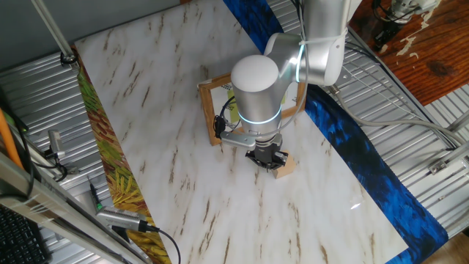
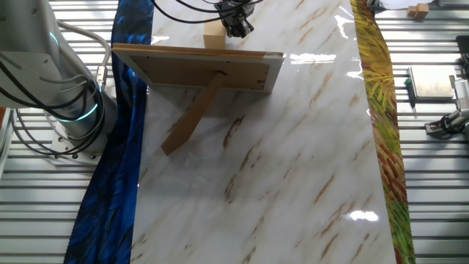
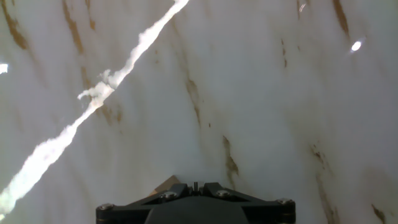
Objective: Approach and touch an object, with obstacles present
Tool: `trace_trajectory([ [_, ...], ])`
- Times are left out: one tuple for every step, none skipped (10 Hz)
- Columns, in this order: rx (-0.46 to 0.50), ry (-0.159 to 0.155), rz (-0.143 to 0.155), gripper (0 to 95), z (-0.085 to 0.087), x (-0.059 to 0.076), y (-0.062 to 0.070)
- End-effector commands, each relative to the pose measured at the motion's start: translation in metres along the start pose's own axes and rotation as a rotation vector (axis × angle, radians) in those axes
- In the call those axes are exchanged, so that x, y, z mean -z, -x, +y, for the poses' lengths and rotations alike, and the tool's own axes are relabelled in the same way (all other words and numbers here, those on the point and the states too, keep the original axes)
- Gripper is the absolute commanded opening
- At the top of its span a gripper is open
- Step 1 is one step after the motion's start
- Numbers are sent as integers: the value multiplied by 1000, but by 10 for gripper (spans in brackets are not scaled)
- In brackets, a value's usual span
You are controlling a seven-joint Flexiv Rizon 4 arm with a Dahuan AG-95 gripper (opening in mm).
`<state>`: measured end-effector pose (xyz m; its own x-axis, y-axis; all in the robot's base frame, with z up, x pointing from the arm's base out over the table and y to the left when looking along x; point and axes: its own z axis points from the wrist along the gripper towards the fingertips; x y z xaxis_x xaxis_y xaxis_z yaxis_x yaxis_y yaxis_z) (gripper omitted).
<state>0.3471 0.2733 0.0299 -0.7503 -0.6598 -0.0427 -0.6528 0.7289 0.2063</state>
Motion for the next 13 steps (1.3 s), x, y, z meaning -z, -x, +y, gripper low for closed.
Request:
trace_trajectory([
  [1,-4,1,0,0,0,0],
  [3,-4,2,0,0,0,0],
  [3,-5,3,0,0,0,0],
  [5,-5,3,0,0,0,0],
  [7,-5,3,0,0,0,0],
  [10,-6,4,0,0,0,0],
  [11,-7,3,0,0,1,0],
  [13,-7,3,0,0,1,0],
  [14,-8,3,0,0,1,0],
  [15,-9,2,0,0,1,0],
  [17,-10,1,0,0,1,0],
  [21,-9,1,0,0,1,0],
  [29,-12,3,0,0,1,0],
])
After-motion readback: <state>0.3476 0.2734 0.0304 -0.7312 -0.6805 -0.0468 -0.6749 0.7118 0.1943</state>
